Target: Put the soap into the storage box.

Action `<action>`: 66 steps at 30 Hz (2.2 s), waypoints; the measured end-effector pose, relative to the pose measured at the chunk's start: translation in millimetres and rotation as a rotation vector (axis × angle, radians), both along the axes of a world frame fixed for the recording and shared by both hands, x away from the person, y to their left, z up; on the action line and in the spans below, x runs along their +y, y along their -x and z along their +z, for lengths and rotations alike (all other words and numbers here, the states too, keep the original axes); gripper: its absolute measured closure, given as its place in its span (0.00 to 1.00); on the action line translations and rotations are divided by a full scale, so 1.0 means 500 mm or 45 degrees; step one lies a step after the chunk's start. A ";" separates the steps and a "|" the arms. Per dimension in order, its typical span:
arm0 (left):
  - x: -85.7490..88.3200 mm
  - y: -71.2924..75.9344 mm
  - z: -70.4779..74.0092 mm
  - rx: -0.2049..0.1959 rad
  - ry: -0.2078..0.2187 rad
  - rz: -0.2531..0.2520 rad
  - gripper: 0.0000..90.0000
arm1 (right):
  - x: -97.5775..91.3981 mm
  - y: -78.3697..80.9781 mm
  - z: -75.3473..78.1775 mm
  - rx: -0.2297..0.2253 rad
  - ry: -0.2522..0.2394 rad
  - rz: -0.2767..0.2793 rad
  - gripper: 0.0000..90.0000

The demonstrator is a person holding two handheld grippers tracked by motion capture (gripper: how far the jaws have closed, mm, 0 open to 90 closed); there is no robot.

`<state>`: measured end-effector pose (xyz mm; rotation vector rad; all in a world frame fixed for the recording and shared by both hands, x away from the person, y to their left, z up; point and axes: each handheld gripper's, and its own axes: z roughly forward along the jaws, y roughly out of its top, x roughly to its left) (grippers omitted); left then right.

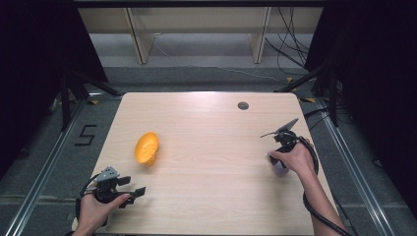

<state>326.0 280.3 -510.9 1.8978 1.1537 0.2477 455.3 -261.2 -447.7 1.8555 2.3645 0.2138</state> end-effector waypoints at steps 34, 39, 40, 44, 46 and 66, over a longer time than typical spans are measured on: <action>-0.008 0.000 -0.002 0.001 -0.019 -0.048 0.19 | 0.017 0.004 -0.041 -0.033 0.093 0.906 0.55; -0.013 -0.002 -0.004 0.003 -0.026 -0.059 0.20 | 0.054 0.048 -0.013 -0.002 0.051 1.165 0.55; -0.016 -0.001 -0.003 0.006 -0.023 -0.075 0.20 | 0.074 0.063 0.000 0.009 0.091 1.317 0.55; -0.026 0.000 -0.001 -0.010 -0.004 -0.113 0.21 | 0.112 0.089 0.013 -0.018 0.083 1.531 0.55; -0.027 0.000 0.002 -0.007 -0.017 -0.135 0.21 | 0.133 0.109 0.019 -0.015 0.075 1.535 0.55; -0.255 -0.010 0.059 -0.194 -0.027 -0.745 0.26 | 0.327 0.187 0.031 0.039 0.067 1.805 0.55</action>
